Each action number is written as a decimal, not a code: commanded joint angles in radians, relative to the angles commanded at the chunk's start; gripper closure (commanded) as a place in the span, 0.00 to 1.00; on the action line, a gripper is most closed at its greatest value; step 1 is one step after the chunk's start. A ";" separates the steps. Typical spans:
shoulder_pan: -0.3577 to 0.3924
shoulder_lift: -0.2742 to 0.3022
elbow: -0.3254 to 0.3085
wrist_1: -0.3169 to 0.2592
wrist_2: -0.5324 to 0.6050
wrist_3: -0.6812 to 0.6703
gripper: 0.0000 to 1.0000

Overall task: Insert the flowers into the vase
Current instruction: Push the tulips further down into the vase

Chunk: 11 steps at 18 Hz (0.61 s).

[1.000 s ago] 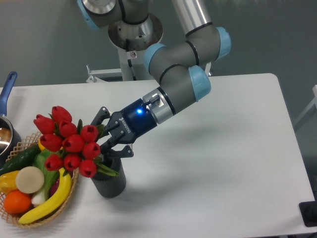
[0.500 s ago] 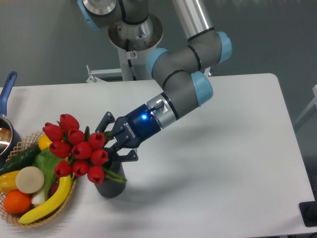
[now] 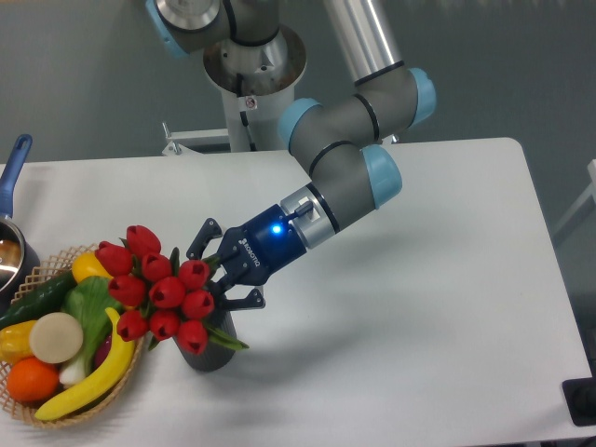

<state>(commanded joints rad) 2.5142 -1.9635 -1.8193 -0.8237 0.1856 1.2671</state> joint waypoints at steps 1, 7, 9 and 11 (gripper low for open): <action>0.000 -0.002 -0.002 0.000 0.002 0.002 0.67; 0.002 -0.003 -0.011 0.000 0.009 0.014 0.67; 0.008 -0.003 -0.021 0.000 0.009 0.034 0.67; 0.012 -0.003 -0.025 0.000 0.009 0.038 0.67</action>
<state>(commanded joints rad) 2.5265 -1.9666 -1.8438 -0.8237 0.1948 1.3054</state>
